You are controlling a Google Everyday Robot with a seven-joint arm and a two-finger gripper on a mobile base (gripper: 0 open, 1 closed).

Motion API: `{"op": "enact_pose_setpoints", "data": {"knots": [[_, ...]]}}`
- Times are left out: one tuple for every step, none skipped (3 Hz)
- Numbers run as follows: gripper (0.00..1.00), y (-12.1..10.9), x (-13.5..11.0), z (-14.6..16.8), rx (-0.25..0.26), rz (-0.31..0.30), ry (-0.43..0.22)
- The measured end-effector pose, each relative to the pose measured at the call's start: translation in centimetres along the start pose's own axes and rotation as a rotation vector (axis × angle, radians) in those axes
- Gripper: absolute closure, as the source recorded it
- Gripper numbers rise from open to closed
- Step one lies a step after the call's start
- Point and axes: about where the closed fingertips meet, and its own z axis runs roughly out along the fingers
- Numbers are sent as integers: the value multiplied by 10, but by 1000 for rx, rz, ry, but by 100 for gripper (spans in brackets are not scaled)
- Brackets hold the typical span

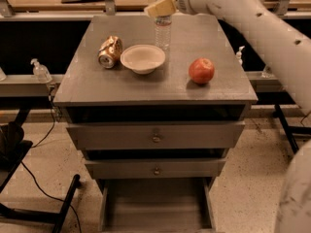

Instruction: Place water bottle into bottom drawer

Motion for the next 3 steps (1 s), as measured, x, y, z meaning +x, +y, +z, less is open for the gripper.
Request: {"op": "enact_pose_setpoints", "data": {"knots": [[0,1,-5,35,32,88,-85],[0,9,-2,57,22,181,-122],[0,14,4,61,25,243,-123]]}}
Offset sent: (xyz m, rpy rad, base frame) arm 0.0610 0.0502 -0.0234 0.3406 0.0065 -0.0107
